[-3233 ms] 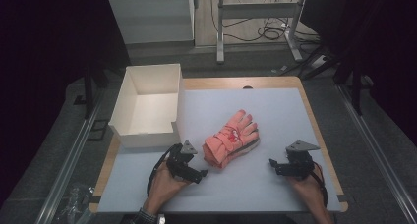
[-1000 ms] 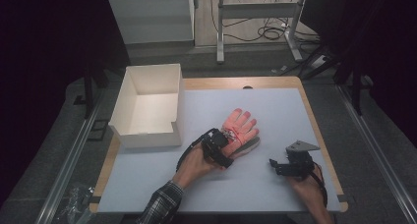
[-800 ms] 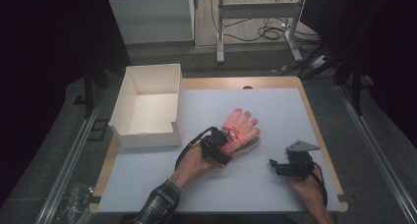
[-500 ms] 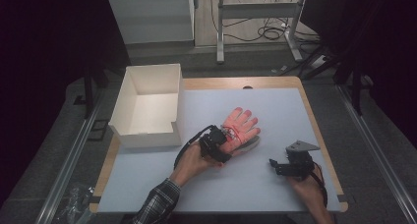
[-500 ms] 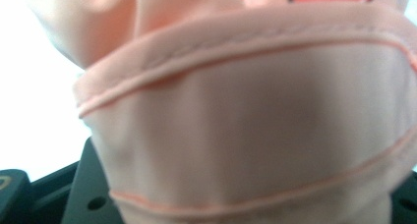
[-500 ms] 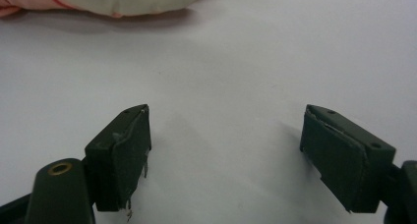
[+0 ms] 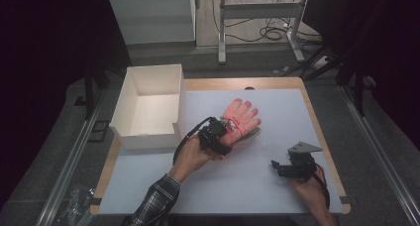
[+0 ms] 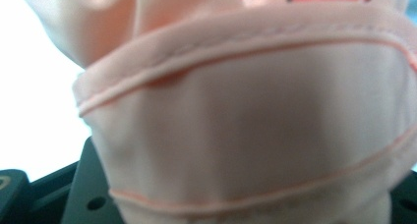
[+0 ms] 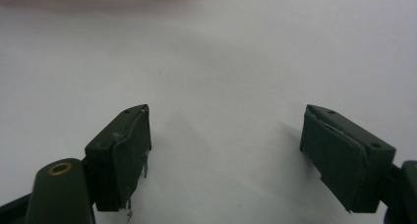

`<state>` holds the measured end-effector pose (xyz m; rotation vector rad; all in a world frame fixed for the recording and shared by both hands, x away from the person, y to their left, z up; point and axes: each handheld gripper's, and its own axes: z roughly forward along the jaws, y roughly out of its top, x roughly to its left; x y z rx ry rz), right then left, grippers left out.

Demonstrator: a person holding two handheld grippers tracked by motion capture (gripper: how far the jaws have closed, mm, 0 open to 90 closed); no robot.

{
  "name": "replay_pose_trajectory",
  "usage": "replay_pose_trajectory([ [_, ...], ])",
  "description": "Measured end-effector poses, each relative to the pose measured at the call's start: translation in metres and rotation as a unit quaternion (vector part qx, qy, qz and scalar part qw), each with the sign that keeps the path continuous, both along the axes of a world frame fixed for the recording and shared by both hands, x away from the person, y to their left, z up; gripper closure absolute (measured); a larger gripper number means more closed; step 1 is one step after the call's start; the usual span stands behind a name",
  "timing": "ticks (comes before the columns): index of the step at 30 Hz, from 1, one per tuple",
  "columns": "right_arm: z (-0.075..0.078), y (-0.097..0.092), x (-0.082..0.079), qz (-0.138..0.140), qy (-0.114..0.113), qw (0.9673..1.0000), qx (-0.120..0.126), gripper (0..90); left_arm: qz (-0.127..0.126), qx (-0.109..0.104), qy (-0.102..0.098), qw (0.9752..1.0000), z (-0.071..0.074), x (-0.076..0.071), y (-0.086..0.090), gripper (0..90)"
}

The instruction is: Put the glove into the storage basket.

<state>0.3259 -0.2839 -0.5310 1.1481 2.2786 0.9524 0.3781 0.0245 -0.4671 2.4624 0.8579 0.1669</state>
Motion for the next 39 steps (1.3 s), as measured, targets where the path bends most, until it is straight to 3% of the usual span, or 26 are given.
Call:
replay_pose_trajectory([
  [13,0.0,0.0,0.0,0.0,0.0,1.0,0.001,19.5,0.035,-0.014,-0.009,0.9992,0.038,0.016,0.01,39.7],
  [23,0.0,0.0,0.0,0.0,0.0,1.0,0.001,19.5,0.061,-0.008,-0.018,0.998,0.06,0.031,0.016,39.4],
  [24,0.0,0.0,0.0,0.0,0.0,1.0,0.002,19.5,0.059,0.001,-0.019,0.9981,0.063,0.033,0.019,39.4],
  [39,0.0,0.0,0.0,0.0,0.0,1.0,0.002,19.5,0.112,-0.004,-0.032,0.9932,0.094,0.055,0.042,39.2],
])
